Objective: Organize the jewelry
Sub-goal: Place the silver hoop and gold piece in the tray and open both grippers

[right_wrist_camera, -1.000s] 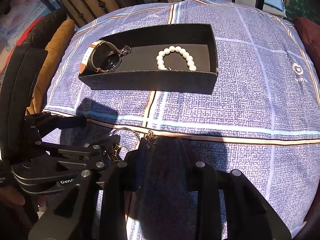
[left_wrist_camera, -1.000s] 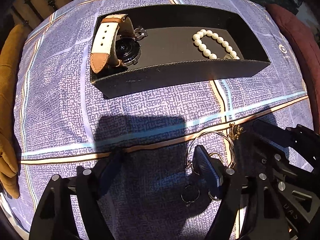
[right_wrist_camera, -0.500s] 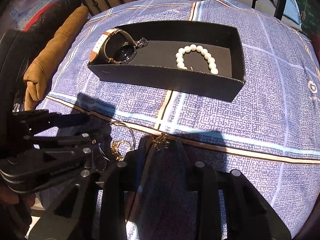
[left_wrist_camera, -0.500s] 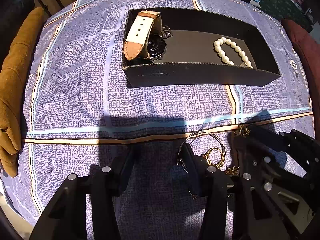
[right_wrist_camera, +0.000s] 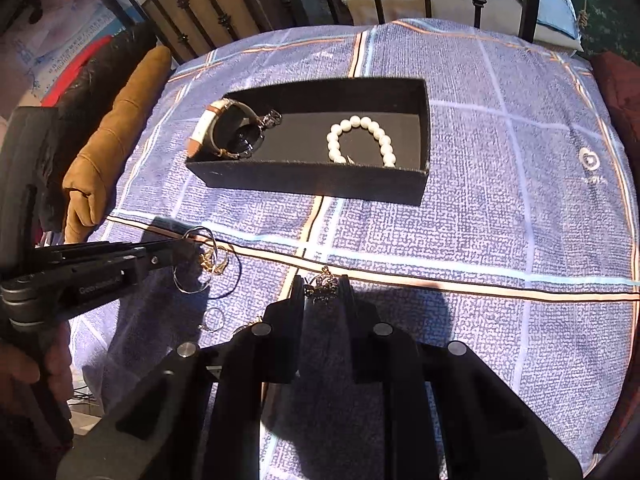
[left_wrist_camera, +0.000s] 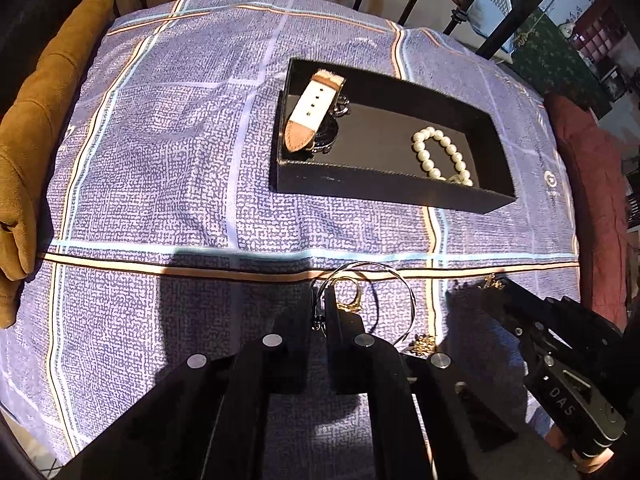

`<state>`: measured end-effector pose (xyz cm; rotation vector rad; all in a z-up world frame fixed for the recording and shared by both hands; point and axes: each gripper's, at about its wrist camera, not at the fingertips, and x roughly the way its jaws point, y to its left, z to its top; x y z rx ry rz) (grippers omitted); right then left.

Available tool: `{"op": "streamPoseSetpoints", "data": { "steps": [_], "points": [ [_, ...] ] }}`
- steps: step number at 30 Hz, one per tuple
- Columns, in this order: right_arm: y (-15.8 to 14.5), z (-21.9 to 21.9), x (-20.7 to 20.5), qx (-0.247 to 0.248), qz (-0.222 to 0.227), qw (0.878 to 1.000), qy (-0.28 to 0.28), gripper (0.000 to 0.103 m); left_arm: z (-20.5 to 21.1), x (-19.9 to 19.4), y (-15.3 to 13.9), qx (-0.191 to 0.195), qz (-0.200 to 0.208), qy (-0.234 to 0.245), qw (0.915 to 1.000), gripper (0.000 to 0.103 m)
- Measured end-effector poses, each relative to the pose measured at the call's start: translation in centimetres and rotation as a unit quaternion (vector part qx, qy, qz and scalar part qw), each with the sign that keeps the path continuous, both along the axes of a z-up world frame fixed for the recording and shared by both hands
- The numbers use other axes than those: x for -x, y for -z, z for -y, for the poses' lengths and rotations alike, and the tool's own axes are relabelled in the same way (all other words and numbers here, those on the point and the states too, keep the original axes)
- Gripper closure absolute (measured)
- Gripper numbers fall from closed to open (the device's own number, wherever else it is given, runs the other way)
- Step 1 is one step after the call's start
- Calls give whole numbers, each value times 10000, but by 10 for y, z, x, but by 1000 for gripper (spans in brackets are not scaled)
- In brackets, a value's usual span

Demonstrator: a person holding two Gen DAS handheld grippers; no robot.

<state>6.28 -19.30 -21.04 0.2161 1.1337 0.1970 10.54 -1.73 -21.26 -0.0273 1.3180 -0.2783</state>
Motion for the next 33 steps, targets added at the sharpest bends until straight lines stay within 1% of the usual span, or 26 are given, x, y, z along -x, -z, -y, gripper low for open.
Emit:
{"op": "streamPoseSetpoints", "data": {
  "steps": [3,6,7,13,19,24,28,33],
  "points": [
    [-13,-2,2,-22,145,9999,-10,85,0,2,-19,30,125,38,9999,98],
    [-25,-6,0,-60,256,9997,-18,85,7,5,-28,34,228,83,9997,98],
    [-29,-6,-1,-70,292,9995,-18,85,11,0,-40,14,255,96,9996,98],
    [-50,-7,-12,-7,518,9987,8,85,21,-17,-60,-35,489,215,9986,97],
    [-60,-2,-29,37,660,9977,155,85,34,-29,-70,-57,665,331,9972,97],
    [-63,3,-49,102,733,9968,310,85,42,-46,-72,-75,749,364,9965,97],
    [-60,7,-66,147,699,9965,443,85,50,-62,-73,-173,844,380,9956,97],
    [-51,12,-86,212,620,9961,586,85,56,-81,-67,-214,849,365,9955,97]
  ]
}}
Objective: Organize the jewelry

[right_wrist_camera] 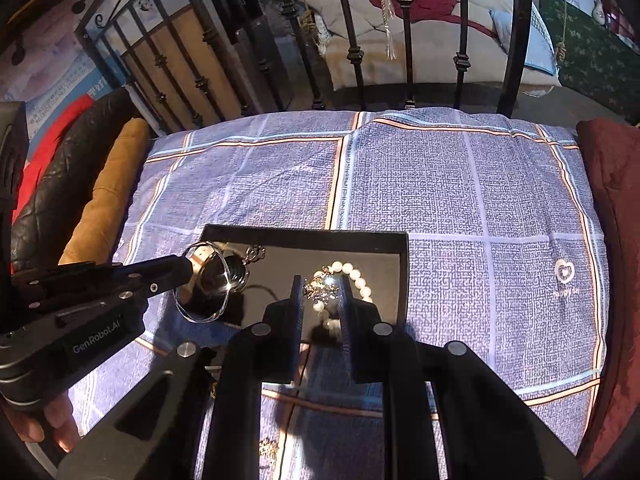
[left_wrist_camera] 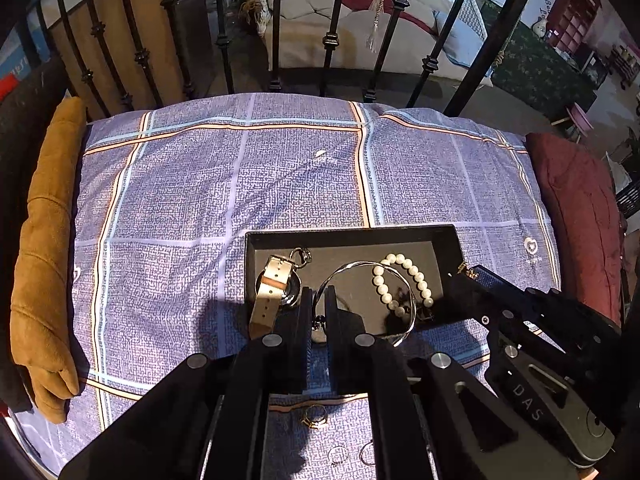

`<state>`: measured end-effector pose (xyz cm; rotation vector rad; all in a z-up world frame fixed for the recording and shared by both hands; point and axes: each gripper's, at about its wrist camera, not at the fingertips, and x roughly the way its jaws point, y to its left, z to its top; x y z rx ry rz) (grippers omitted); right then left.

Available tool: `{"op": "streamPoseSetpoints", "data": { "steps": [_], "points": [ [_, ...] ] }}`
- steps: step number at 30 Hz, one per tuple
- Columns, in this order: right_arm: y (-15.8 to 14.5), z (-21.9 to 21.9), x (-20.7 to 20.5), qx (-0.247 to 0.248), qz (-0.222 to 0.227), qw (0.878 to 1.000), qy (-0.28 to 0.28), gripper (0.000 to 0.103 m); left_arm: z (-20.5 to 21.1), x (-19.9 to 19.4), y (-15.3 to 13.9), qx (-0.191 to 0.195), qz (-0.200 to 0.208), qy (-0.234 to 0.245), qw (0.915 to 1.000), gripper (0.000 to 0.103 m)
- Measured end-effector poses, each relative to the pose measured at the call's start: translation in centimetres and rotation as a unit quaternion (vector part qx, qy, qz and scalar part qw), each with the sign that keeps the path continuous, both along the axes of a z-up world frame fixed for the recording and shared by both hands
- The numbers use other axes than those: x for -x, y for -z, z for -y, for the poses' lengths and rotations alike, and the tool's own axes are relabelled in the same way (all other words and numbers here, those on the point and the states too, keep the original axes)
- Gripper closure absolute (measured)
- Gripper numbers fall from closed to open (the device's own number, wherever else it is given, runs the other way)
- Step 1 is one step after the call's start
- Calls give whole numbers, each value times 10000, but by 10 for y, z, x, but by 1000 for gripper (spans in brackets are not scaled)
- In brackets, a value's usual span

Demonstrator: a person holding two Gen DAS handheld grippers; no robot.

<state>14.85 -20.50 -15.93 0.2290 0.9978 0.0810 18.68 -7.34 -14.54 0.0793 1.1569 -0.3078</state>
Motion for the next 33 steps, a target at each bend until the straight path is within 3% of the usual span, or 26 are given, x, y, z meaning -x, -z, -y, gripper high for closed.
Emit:
{"op": "streamPoseSetpoints", "data": {
  "steps": [9,10,11,12,13,16,33],
  "points": [
    [17,1,-19,170,-158,9997,22,85,8,-17,19,-71,-152,41,9999,97],
    [18,1,-19,228,-128,9996,44,84,8,-18,21,-71,-164,27,9998,96],
    [18,1,-20,283,-121,9995,49,77,7,-19,22,-65,-174,3,9998,94],
    [18,0,-20,329,-130,9994,68,69,7,-20,23,-47,-191,-21,9998,83],
    [19,1,-20,359,-133,9992,104,48,5,-20,24,-18,-194,-60,9998,66],
    [18,8,-18,431,-54,9986,287,38,-2,-23,24,-248,-54,-299,9992,37],
    [11,10,9,247,-39,9992,317,37,-14,-5,15,-598,220,-123,9979,18]
  ]
}}
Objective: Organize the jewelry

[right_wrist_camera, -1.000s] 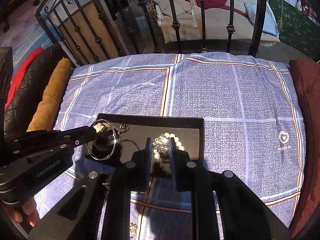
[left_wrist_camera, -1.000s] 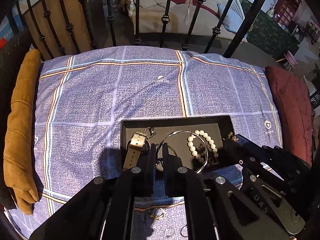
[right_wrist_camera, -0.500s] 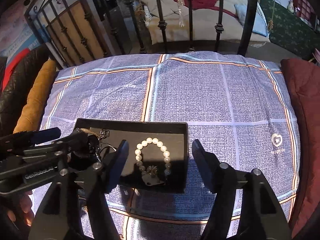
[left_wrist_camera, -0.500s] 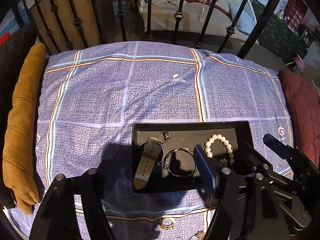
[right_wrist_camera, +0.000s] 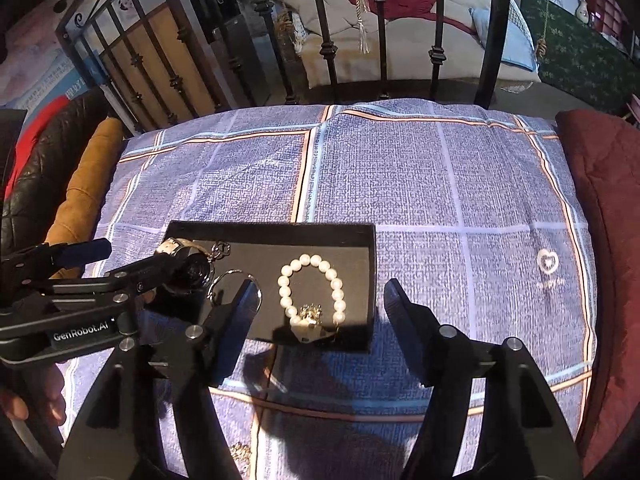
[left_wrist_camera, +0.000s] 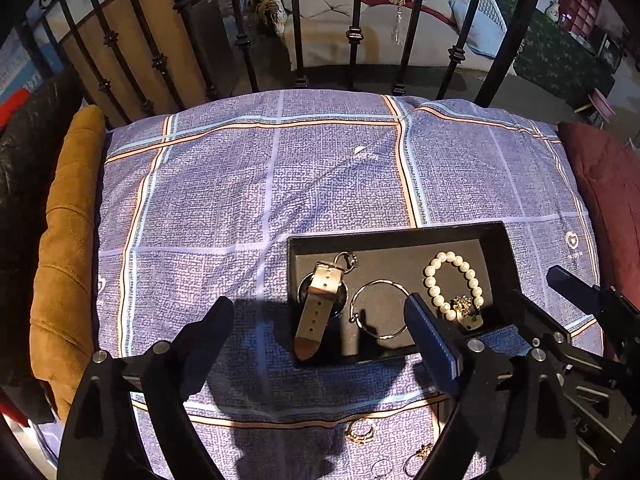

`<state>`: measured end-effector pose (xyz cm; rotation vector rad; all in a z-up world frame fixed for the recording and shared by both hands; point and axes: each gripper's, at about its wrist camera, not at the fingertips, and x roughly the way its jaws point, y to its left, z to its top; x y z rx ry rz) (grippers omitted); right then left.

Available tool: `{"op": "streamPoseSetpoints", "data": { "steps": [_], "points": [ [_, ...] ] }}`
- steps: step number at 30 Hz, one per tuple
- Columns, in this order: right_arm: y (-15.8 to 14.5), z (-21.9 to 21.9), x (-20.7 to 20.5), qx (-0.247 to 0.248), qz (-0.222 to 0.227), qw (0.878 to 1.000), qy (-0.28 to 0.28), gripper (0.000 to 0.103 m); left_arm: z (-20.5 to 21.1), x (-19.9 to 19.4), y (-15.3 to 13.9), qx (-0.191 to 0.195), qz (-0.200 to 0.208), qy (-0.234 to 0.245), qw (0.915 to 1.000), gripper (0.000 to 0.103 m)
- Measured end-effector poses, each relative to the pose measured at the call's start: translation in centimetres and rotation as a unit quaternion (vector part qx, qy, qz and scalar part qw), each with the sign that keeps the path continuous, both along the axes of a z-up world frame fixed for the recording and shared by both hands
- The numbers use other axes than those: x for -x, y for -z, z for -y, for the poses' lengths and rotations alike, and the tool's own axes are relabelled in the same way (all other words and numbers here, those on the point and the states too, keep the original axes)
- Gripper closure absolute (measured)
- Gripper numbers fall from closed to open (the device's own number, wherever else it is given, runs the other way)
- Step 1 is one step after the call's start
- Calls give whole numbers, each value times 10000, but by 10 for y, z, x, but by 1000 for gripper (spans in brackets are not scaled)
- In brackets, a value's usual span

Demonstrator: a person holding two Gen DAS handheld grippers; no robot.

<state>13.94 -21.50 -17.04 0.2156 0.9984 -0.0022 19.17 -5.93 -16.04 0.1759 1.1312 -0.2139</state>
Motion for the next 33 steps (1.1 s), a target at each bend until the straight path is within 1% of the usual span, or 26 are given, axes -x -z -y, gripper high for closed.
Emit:
{"op": "streamPoseSetpoints", "data": {
  "steps": [3,6,7,9,12,14,17,20,22,23,27,29,30,31,32,33],
  "points": [
    [-3,-1,22,-127,-12,9999,19,37,-16,15,-4,74,67,-64,9999,13],
    [0,-10,52,27,-69,9999,-72,37,-33,40,2,297,-119,1,9995,13],
    [3,-13,60,27,-110,9999,-114,37,-37,51,8,294,-200,40,9994,13],
    [12,-23,79,41,-246,9995,-211,37,-43,72,21,170,-305,107,9993,12],
    [32,-37,100,-99,-542,9979,-343,38,-44,91,45,59,-463,209,9987,14],
    [44,-47,107,-86,-700,9965,-451,43,-41,93,57,41,-514,288,9983,15],
    [54,-60,113,-50,-737,9958,-534,43,-35,86,69,-89,-556,361,9978,16],
    [57,-64,112,-93,-748,9960,-486,43,-30,79,75,-248,-530,351,9977,17],
    [58,-64,110,-116,-750,9961,-454,43,-28,75,76,-179,-565,338,9977,17],
    [58,-64,109,-120,-746,9962,-433,43,-27,73,79,-174,-652,337,9972,17],
    [63,-65,107,-82,-816,9957,-442,43,-24,70,89,-243,-815,239,9961,15],
    [70,-66,107,-34,-903,9948,-464,49,-25,69,91,-205,-899,171,9956,16],
    [72,-67,109,80,-881,9949,-478,51,-27,70,91,-183,-946,147,9952,17],
    [72,-70,110,245,-841,9948,-525,58,-27,71,91,-180,-971,140,9950,20],
    [72,-74,112,407,-808,9940,-622,71,-28,72,91,-185,-988,153,9948,23],
    [71,-75,113,474,-783,9933,-701,78,-29,74,90,-172,-1003,160,9947,28]
  ]
}}
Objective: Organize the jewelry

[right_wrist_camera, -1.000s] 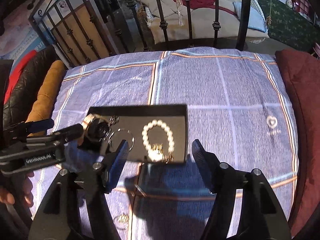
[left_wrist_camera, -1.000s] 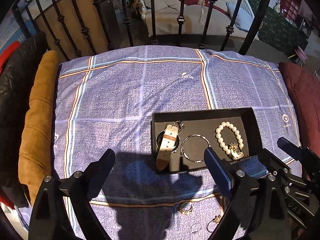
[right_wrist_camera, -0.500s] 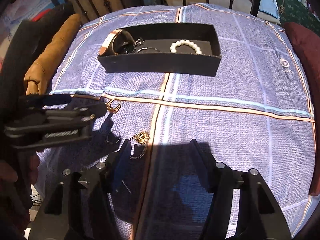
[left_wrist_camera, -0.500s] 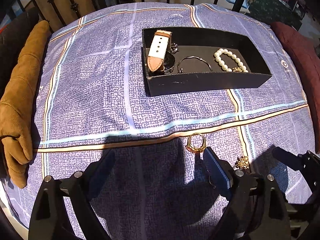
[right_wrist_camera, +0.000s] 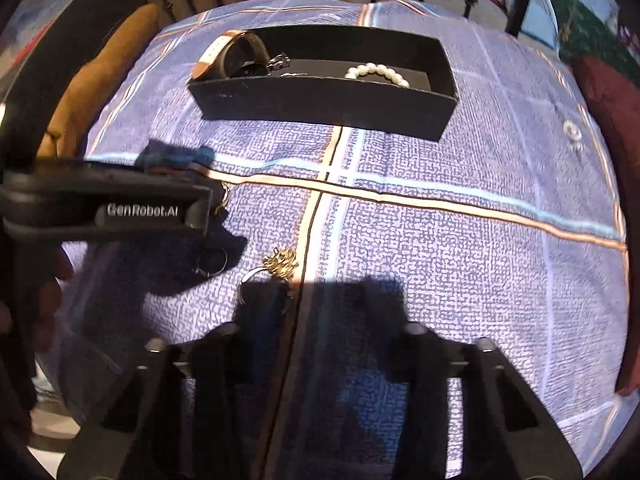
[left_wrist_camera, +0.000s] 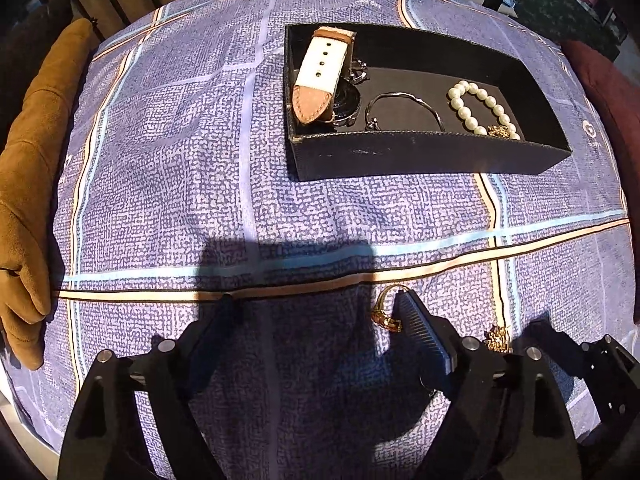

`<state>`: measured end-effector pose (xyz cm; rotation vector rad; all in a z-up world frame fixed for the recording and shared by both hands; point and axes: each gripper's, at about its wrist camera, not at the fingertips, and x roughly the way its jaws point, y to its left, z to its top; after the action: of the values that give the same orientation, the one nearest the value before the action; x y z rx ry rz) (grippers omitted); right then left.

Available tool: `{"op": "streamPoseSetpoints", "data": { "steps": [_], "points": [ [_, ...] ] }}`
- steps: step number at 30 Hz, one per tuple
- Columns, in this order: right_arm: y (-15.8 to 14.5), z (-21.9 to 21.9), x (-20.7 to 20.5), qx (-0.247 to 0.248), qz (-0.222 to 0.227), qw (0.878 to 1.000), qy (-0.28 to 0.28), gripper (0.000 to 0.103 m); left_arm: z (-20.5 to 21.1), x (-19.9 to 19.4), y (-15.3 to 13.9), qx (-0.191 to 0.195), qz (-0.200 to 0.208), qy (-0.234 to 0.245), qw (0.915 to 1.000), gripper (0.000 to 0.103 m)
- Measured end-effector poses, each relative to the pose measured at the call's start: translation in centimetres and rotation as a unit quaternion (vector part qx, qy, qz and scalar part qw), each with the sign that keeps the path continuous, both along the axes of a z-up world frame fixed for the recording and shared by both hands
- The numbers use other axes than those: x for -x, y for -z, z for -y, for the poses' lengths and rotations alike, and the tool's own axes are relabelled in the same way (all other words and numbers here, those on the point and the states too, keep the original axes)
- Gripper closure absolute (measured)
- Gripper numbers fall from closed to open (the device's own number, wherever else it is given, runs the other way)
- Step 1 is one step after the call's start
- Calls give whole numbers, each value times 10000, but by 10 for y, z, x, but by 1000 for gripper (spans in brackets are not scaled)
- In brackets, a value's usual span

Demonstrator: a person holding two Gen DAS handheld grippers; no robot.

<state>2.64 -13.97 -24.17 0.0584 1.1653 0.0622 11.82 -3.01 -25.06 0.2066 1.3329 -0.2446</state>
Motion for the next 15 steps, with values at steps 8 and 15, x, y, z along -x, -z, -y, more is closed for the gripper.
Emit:
{"op": "streamPoseSetpoints", "data": {
  "steps": [8,15],
  "points": [
    [-13,9,10,-392,69,9992,-61,98,-15,13,-14,502,66,25,9987,91],
    [-34,19,12,-654,225,9976,102,98,-33,15,-32,1155,-35,-186,9931,96]
  ]
}}
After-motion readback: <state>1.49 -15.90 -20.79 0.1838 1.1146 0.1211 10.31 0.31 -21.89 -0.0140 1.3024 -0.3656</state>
